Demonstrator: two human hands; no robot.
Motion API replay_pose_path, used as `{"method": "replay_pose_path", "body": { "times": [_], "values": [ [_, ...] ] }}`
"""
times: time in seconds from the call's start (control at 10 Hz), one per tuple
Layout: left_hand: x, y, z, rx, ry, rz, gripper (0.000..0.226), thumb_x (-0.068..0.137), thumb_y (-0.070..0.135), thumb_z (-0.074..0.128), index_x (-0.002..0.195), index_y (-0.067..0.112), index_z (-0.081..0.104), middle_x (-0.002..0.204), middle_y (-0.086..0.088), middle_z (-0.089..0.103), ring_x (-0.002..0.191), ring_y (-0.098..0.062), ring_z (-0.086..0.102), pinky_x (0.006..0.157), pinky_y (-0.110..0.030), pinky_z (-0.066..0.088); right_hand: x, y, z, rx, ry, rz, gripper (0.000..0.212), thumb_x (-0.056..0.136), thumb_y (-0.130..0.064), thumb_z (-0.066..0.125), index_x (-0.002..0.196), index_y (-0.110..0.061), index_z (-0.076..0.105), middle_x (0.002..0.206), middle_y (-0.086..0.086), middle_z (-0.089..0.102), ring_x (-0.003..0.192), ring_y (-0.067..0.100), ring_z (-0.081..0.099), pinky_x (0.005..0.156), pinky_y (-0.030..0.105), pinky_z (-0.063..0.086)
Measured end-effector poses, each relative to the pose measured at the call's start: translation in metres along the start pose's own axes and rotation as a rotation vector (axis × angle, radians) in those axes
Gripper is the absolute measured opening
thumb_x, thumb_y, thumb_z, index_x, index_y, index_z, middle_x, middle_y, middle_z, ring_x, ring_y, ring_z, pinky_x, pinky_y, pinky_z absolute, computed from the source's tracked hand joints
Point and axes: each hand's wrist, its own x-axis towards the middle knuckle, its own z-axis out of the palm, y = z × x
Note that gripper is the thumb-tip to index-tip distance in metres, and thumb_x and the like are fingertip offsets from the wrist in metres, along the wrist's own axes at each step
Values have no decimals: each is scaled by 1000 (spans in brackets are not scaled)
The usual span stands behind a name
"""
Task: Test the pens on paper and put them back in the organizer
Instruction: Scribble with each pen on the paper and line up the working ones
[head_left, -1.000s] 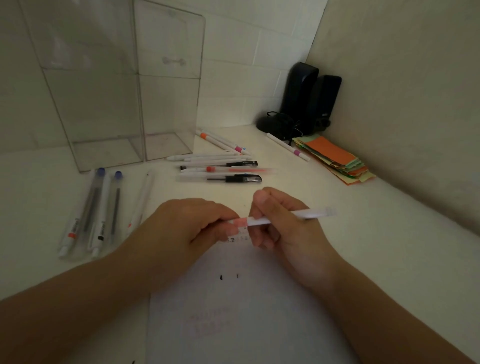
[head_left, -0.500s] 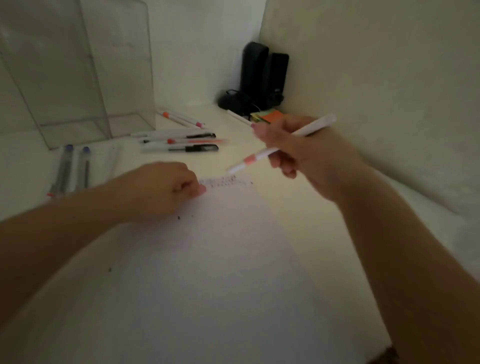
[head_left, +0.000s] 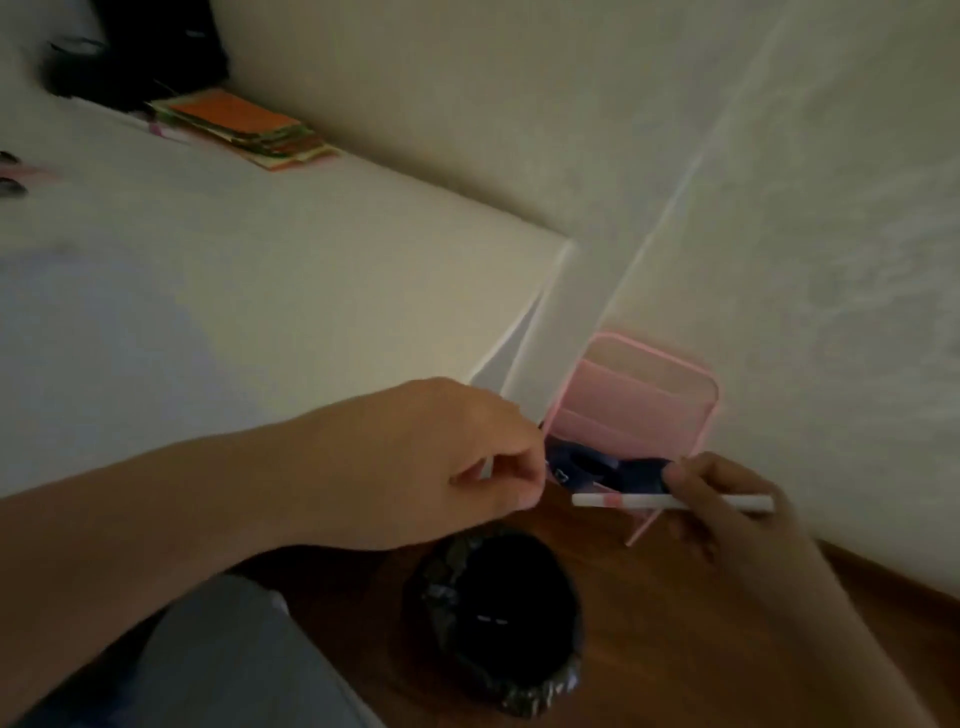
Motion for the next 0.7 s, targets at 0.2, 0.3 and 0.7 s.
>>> {"method": "replay_pose_path", "body": {
  "times": [0.2,0.3,0.7],
  "values": [
    [30,0,41,30,-171,35,14,90,34,49,89,28,62,75,21,51,78,14,47,72,-2,32,11,104,0,-144,-57,193,22,88,-28,58,71,-14,62,48,0,57,41,11,50,47,23,44],
    [33,-3,47,54,-200,4,15,91,37,46,92,31,60,77,25,49,83,15,45,71,-3,33,20,123,5,-173,-38,242,15,89,-28,58,79,-18,63,51,-2,58,39,3,50,49,19,44],
    [-16,-42,-43,186,83,-306,30,73,73,35,82,54,57,80,31,61,73,11,57,58,-9,39,75,-42,47,-106,-102,-293,12,84,-33,59,75,-26,64,58,1,63,49,4,55,52,20,47]
  ]
}}
